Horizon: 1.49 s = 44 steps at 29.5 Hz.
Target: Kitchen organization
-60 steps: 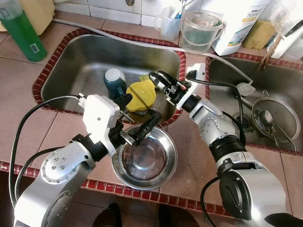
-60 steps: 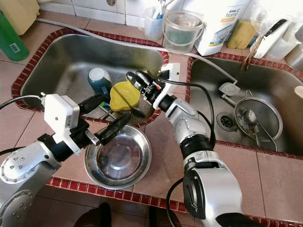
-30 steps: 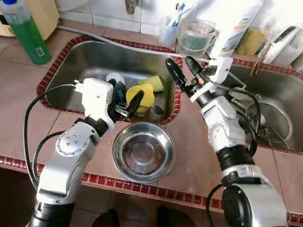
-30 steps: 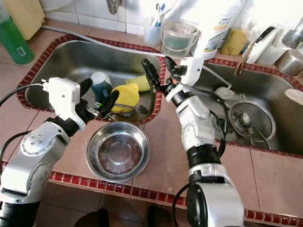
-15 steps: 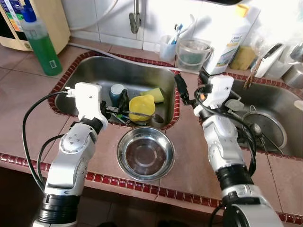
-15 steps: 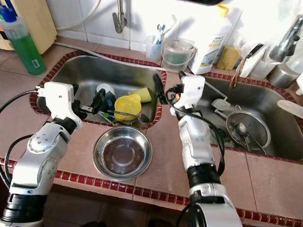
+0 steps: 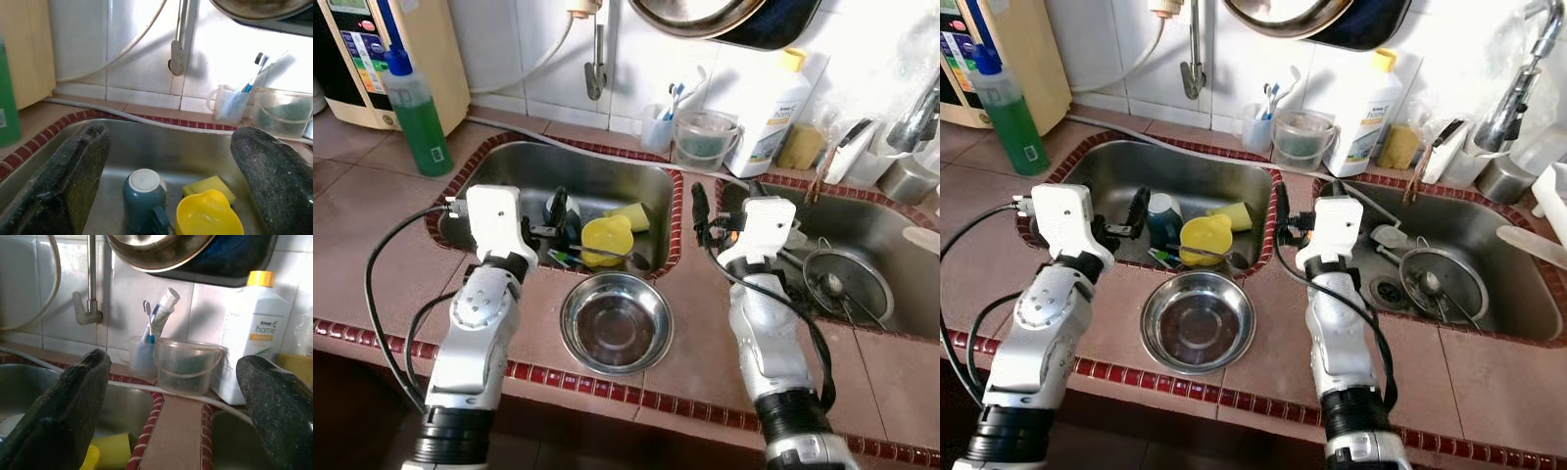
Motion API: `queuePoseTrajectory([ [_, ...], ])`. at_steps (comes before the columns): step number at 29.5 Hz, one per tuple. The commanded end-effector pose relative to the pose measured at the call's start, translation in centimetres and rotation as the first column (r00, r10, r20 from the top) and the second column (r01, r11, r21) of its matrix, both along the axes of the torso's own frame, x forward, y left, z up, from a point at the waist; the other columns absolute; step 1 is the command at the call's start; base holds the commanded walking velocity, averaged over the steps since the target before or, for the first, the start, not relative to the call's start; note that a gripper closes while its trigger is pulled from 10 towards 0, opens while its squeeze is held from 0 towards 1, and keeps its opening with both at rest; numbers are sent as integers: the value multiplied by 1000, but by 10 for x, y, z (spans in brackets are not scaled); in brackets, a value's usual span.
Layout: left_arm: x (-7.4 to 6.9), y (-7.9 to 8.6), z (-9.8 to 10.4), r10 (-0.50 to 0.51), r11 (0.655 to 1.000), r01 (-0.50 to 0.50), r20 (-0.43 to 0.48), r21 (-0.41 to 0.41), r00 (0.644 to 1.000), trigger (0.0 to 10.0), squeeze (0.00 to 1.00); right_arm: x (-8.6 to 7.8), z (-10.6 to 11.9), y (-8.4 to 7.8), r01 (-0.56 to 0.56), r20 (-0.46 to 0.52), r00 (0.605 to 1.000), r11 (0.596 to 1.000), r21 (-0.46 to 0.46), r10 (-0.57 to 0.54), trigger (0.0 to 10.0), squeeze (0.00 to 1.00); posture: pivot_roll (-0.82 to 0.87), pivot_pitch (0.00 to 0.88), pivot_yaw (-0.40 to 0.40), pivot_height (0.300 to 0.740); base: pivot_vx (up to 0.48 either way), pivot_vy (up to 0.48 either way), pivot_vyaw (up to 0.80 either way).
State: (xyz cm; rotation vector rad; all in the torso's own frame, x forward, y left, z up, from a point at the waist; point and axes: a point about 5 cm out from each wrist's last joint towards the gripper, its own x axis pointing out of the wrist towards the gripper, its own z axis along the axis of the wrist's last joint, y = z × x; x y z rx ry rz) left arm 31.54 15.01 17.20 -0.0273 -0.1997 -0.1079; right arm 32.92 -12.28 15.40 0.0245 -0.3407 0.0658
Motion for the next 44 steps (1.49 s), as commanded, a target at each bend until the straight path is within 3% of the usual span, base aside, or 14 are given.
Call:
queuePoseTrajectory([
  [1, -2, -1, -3, -6, 1000, 6, 4, -22, 1000, 10000, 0, -3, 2, -1, 20, -5, 1000, 1000, 18, -20, 10000, 0, -151, 0, -75, 740, 0, 0, 0],
  [4, -5, 0, -7, -30, 998, 29, -25, -49, 999, 10000, 0, -9, 2, 2, 23, 11, 1000, 1000, -10, -23, 10000, 0, -158, 0, -74, 740, 0, 0, 0],
  [8, -10, 3, -11, -16, 1000, 15, -27, -18, 1000, 10000, 0, -18, 3, 6, 33, 32, 999, 999, -18, -33, 10000, 0, -169, 0, -70, 740, 0, 0, 0],
  [11, -13, 7, -8, 0, 1000, 0, 10, 16, 1000, 10000, 0, -24, 4, 10, 33, 34, 999, 999, -28, -32, 10000, 0, -187, 0, -70, 740, 0, 0, 0],
  [17, -18, 10, -3, 2, 1000, -2, 54, -1, 999, 10000, 0, -33, 7, 13, 42, 78, 996, 998, -47, -38, 10000, 0, -185, 0, -61, 740, 0, 0, 0],
  [19, -22, 9, -6, -2, 1000, 2, 81, 2, 997, 10000, 0, -38, 3, 15, 28, 97, 995, 995, -94, -18, 10000, 0, -182, 0, -58, 740, 0, 0, 0],
  [22, -26, 11, -13, 15, 1000, -15, 74, 5, 997, 10000, 0, -43, -5, 15, 22, 81, 997, 992, -124, -12, 10000, 0, -183, 0, -59, 740, 0, 0, 0],
  [24, -30, 11, -19, 3, 999, -1, 68, -41, 998, 10000, 0, -48, -16, 12, 14, 39, 999, 991, -133, -9, 10000, 0, -173, 0, -64, 740, 0, 0, 0],
  [27, -33, 12, -22, 9, 1000, -8, 69, -10, 998, 10000, 0, -50, -19, 11, 11, 28, 1000, 991, -137, -7, 10000, 0, -170, 0, -64, 740, 0, 0, 0],
  [34, -35, 14, -21, 16, 999, -14, 70, -32, 997, 10000, 0, -51, -21, 12, 6, 24, 1000, 990, -142, -2, 10000, 0, -161, 0, -63, 740, 0, 0, 0],
  [40, -41, 14, -26, -5, 1000, 4, 54, 8, 999, 10000, 0, -55, -25, 14, -2, 6, 1000, 991, -135, 3, 10000, 0, -157, 10, -59, 740, 0, 0, 0],
  [44, -46, 12, -38, -28, 990, 22, 49, 137, 998, 10000, 0, -61, -38, 13, -9, -34, 999, 988, -152, 3, 10000, 0, -158, 15, -59, 740, 0, 0, 0],
])
